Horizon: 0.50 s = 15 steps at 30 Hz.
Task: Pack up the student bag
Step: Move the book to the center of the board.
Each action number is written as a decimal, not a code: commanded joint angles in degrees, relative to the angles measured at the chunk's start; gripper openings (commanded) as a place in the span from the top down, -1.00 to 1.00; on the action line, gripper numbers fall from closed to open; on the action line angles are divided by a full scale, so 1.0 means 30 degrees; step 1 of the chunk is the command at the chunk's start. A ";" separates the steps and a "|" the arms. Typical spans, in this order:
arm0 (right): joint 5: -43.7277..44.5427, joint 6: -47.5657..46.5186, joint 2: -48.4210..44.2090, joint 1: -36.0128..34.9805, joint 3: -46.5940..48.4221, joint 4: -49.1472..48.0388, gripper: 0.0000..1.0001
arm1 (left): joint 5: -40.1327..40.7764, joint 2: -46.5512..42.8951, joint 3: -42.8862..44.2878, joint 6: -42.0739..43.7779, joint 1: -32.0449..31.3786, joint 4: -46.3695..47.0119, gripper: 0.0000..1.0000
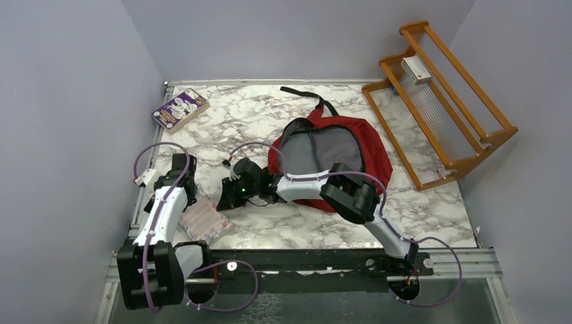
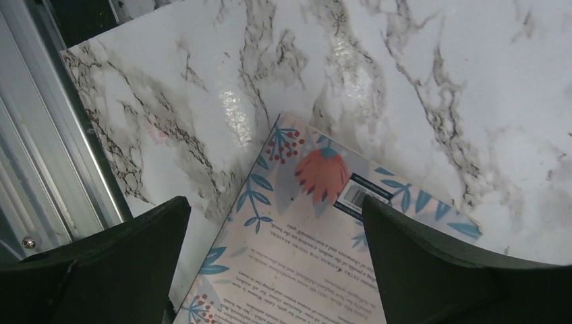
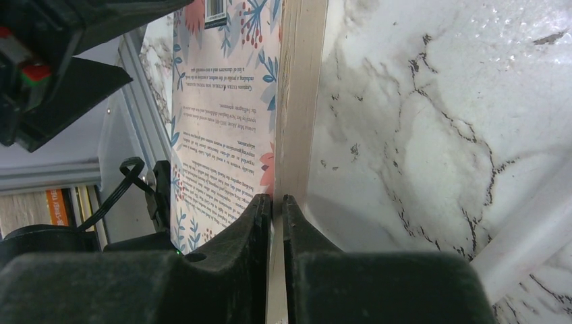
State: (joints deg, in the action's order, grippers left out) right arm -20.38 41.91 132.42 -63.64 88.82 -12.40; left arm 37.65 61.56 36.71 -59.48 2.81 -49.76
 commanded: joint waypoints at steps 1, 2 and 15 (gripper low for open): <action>-0.0041 -0.0812 -0.0087 0.0157 -0.0233 0.1512 0.69 | -0.2183 -0.0023 -0.0718 0.1876 0.1865 0.2493 -0.98; -0.0096 -0.0837 -0.0038 0.0153 -0.0134 0.1584 0.68 | -0.2424 0.0085 -0.0806 0.2020 0.2289 0.2736 -0.98; -0.0002 -0.0748 -0.0101 0.0270 0.0127 0.1937 0.48 | -0.8549 0.0643 -0.3537 0.3512 0.4221 0.7926 -0.98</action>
State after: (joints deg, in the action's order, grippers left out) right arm -20.91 40.93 132.42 -63.51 88.99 -11.49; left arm 23.33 64.23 29.50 -52.12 15.42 -30.46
